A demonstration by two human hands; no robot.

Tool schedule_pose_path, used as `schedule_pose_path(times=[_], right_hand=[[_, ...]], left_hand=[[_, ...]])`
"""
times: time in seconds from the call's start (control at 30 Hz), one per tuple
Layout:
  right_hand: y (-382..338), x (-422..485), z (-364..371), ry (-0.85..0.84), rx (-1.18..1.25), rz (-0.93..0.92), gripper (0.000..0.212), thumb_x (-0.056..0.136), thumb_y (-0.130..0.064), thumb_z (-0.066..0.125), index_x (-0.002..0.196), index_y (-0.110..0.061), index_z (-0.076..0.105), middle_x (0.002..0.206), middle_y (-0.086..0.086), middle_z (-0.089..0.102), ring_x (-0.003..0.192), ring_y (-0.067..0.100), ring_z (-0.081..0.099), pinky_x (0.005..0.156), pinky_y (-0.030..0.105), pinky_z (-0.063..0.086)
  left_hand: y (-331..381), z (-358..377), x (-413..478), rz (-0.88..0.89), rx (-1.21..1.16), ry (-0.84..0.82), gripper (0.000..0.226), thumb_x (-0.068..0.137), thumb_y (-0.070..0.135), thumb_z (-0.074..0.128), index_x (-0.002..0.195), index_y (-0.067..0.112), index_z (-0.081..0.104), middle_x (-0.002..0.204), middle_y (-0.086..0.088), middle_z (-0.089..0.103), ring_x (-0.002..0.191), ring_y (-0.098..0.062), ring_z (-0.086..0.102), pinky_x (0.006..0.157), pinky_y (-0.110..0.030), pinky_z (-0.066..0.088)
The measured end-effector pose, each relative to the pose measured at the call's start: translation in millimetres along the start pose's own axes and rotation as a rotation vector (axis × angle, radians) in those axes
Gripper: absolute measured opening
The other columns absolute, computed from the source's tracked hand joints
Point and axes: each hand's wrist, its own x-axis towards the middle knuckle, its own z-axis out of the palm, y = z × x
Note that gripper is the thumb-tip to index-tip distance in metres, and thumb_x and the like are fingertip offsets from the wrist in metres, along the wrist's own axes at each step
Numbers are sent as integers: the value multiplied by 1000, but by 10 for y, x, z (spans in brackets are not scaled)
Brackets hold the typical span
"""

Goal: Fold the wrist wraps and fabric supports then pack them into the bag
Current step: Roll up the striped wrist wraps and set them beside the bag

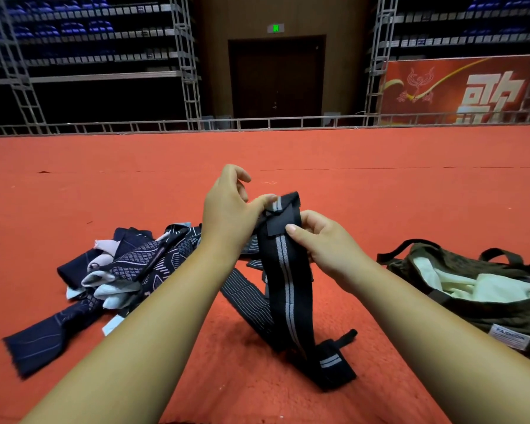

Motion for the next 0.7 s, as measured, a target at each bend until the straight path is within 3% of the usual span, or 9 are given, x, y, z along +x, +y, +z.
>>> schedule_pose_path(times=[0.13,0.2,0.27,0.33,0.43,0.53,0.63,0.7], right_hand=[[-9,9,11,14,13,-37,14,109,-23,61,116,-25,73,108,6,81,95,21,79,76,35,58],[-11,15,8,31,19,-43,16,109,-22,61,118,-26,73,110,1,81,101,21,79,83,39,60],[-17,22,-3,51,12,-53,17,108,-23,62,120,-28,73,113,-2,81,107,20,77,93,43,61],[-29,21,-17,70,16,-53,17,108,-22,63,120,-28,74,113,-3,81,107,19,77,94,44,61],[-46,5,-31,87,37,-19,14,108,-22,63,118,-23,74,105,-2,82,98,19,79,83,40,63],[-58,-8,-59,111,4,0,12,106,-28,66,112,-23,75,92,-1,80,87,19,78,74,42,63],[-88,-21,-93,149,-17,-28,10,105,-27,68,109,-21,75,85,-4,79,73,9,73,63,29,54],[-102,-24,-107,158,34,-34,11,104,-27,69,110,-19,75,94,5,81,79,14,75,67,32,56]], left_hand=[[-72,-9,3,-266,-117,-94,61,79,59,87,115,22,55,89,4,55,73,-13,57,69,-35,54],[-67,-15,-25,-430,-242,-275,67,83,65,82,120,12,64,100,4,69,85,-17,71,79,-38,62],[-76,-2,-72,-589,-482,-497,60,92,56,77,118,2,74,106,-8,80,97,-26,78,87,-39,63],[-60,-6,-125,-692,-657,-566,43,96,35,79,119,-2,75,110,-20,80,101,-31,79,88,-40,62],[-92,33,-137,-677,-736,-472,40,92,12,82,127,-3,69,114,-21,79,102,-29,79,84,-37,62],[-45,49,-153,-560,-669,-420,35,92,7,81,124,4,67,111,-11,81,100,-25,80,79,-33,62],[26,63,-169,-449,-642,-377,30,93,4,79,120,8,67,108,-9,82,96,-24,80,72,-35,63],[70,74,-162,-396,-628,-328,29,92,2,79,117,9,68,107,-11,81,92,-23,79,69,-34,63]])
